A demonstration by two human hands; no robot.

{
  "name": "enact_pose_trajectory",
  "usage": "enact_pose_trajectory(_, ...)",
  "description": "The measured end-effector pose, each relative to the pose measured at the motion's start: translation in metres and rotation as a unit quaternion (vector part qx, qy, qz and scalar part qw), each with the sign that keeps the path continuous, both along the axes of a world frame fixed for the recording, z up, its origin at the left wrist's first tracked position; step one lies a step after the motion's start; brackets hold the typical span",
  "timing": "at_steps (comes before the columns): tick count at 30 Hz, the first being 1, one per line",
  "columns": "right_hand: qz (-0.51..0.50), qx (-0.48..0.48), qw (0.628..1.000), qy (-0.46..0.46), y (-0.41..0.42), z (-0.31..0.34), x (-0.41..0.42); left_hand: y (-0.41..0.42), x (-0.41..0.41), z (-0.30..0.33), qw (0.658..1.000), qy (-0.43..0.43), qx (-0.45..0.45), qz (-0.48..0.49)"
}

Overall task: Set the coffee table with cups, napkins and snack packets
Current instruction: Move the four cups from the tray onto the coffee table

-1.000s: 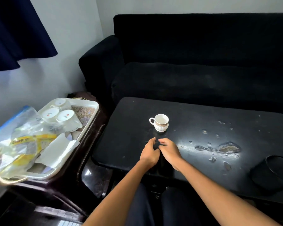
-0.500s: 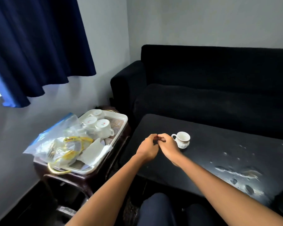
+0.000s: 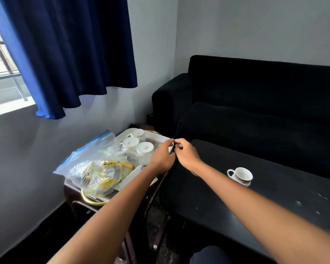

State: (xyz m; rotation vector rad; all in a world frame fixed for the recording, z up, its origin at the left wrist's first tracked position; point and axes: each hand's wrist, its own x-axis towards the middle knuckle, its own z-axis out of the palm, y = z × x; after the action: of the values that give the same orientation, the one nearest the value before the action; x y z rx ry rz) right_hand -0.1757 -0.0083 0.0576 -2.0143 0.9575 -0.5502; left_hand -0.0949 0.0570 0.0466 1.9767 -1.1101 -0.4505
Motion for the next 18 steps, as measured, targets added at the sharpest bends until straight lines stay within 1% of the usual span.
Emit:
enact_pose_trajectory(6,0.026,-0.012,0.999,0.019,-0.006,-0.002,0.049,-0.004,0.050,-0.004,0.998,-0.059,0.019,0.030)
enact_pose_trajectory(11,0.038,-0.006,0.999,0.036,-0.015,-0.013,0.083,-0.010,0.087,-0.015,0.994,-0.081,0.045,0.053)
enact_pose_trajectory(18,0.044,0.020,0.996,0.069,-0.029,-0.030,0.128,-0.027,0.139,-0.020,0.978,-0.126,0.125,0.114)
